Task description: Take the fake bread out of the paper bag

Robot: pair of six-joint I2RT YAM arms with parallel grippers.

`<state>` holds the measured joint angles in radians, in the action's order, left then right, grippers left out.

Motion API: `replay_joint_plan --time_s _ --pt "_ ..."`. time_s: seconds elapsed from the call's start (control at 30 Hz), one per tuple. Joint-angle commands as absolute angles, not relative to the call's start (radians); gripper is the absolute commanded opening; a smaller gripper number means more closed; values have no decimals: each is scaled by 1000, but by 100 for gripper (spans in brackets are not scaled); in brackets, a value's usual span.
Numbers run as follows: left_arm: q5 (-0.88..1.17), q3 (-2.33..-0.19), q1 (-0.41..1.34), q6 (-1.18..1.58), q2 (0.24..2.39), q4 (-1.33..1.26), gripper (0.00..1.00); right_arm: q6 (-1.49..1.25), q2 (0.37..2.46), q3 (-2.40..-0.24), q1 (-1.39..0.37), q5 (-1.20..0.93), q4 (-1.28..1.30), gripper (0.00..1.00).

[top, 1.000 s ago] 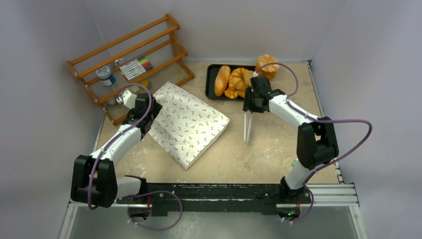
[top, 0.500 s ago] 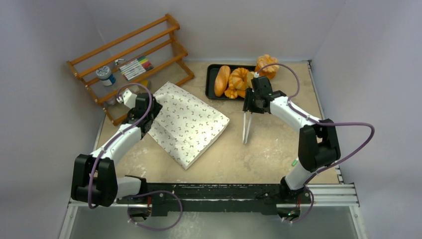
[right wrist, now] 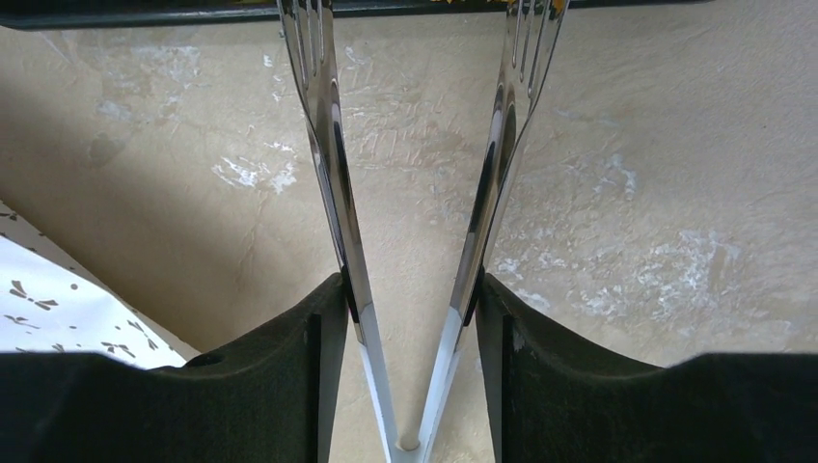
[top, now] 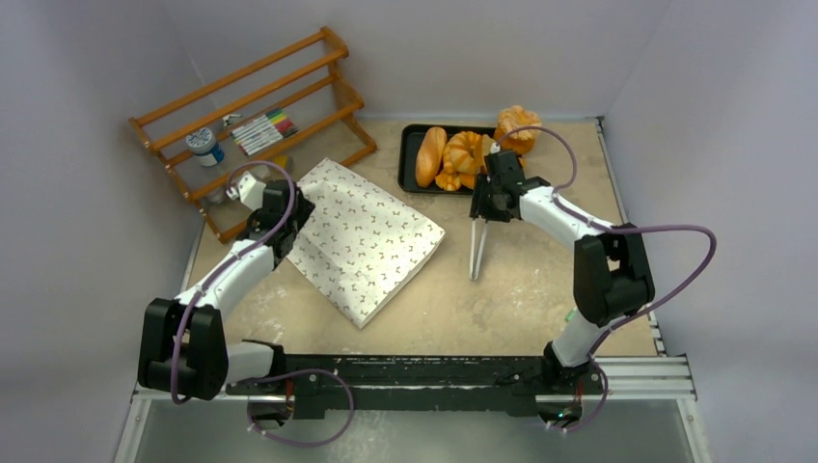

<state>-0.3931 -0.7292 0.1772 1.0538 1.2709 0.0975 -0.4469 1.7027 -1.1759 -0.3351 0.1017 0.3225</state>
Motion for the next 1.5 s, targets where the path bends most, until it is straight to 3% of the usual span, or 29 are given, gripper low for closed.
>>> replay_joint_plan --time_s 0.0,0.57,0.8,1.0,1.47 --pt "-390 -779 172 1035 1274 64 50 -454 1604 -1164 -331 124 266 51" --pt "-393 -788 172 1032 1270 84 51 -451 1470 -1099 -344 100 263 49" --pt "-391 -785 172 1022 1279 90 51 -438 1466 -1141 -508 106 268 37" --pt "-392 -772 172 1003 1255 98 50 -466 1516 -1218 -680 163 318 33" --pt "-236 -793 250 860 1155 194 47 -611 1410 -1115 -706 235 483 29"
